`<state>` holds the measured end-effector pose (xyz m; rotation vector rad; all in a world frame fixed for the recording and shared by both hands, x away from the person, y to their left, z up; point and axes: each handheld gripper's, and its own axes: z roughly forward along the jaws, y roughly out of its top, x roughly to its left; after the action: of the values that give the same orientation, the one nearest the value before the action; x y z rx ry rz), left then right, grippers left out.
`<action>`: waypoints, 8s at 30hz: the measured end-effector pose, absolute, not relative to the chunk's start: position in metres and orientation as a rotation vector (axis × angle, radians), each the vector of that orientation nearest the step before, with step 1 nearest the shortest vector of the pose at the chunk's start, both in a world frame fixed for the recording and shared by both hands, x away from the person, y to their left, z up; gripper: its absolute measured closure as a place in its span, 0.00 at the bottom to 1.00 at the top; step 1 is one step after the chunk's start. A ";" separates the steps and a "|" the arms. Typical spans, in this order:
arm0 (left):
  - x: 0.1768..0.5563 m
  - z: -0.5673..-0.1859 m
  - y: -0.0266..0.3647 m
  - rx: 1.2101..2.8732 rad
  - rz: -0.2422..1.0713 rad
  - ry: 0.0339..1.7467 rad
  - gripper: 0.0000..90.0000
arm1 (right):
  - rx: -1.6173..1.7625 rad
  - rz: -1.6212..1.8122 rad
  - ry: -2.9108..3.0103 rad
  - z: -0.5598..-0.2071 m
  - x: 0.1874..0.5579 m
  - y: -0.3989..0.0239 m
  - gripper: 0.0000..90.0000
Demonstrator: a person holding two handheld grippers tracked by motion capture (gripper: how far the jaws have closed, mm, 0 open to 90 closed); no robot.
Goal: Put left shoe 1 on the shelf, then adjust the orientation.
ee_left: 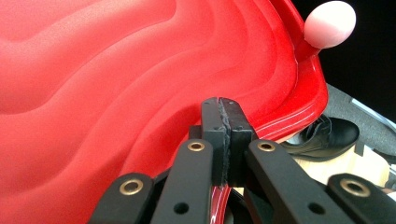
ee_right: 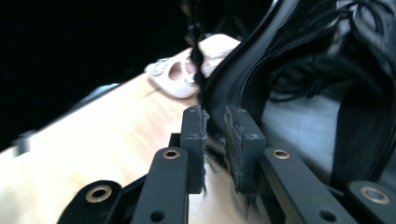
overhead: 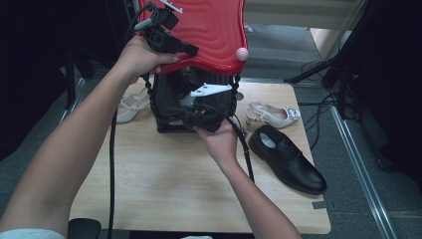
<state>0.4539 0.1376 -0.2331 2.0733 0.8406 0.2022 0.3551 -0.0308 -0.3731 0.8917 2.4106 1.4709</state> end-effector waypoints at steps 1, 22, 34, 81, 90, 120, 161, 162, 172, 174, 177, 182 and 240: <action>0.454 -0.233 0.137 2.074 0.207 0.839 1.00 | 0.894 1.481 2.415 -0.374 0.352 -0.035 0.94; 0.455 -0.232 0.139 2.067 0.171 0.867 0.99 | 1.023 1.474 2.473 -0.436 0.337 -0.071 1.00; 0.451 -0.233 0.137 2.072 0.229 0.848 1.00 | 1.012 1.442 2.366 -0.442 0.353 -0.069 1.00; 0.452 -0.234 0.139 2.047 0.177 0.874 1.00 | 1.067 1.361 2.430 -0.416 0.403 -0.005 1.00; 0.450 -0.234 0.138 2.045 0.206 0.880 1.00 | 1.013 1.370 2.490 -0.418 0.406 -0.004 1.00; 0.449 -0.235 0.139 2.032 0.213 0.883 0.99 | 0.839 1.291 2.557 -0.422 0.419 0.006 1.00; 0.352 -0.285 0.182 2.032 0.123 0.776 0.62 | 1.018 1.493 2.532 -0.435 0.328 -0.103 0.67; 0.351 -0.290 0.182 2.041 0.106 0.775 0.62 | 1.031 1.492 2.527 -0.434 0.327 -0.107 0.67; 0.337 -0.329 0.186 2.036 0.089 0.752 0.61 | 1.038 1.464 2.513 -0.436 0.320 -0.136 0.73; 0.336 -0.343 0.187 2.033 0.074 0.783 0.60 | 1.064 1.421 2.518 -0.437 0.317 -0.143 0.76; 0.335 -0.352 0.189 2.036 0.063 0.782 0.58 | 1.053 1.429 2.521 -0.439 0.317 -0.148 0.75; 0.330 -0.379 0.189 2.052 0.041 0.787 0.57 | 1.070 1.444 2.530 -0.447 0.315 -0.164 0.72; 0.313 -0.459 0.190 2.063 -0.096 0.848 0.57 | 1.568 0.862 2.464 -0.472 0.401 -0.211 0.76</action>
<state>0.3129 0.1905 -0.4594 2.0629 0.8484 -0.0963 0.4010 -0.2111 -0.4717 1.5679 2.4643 0.8621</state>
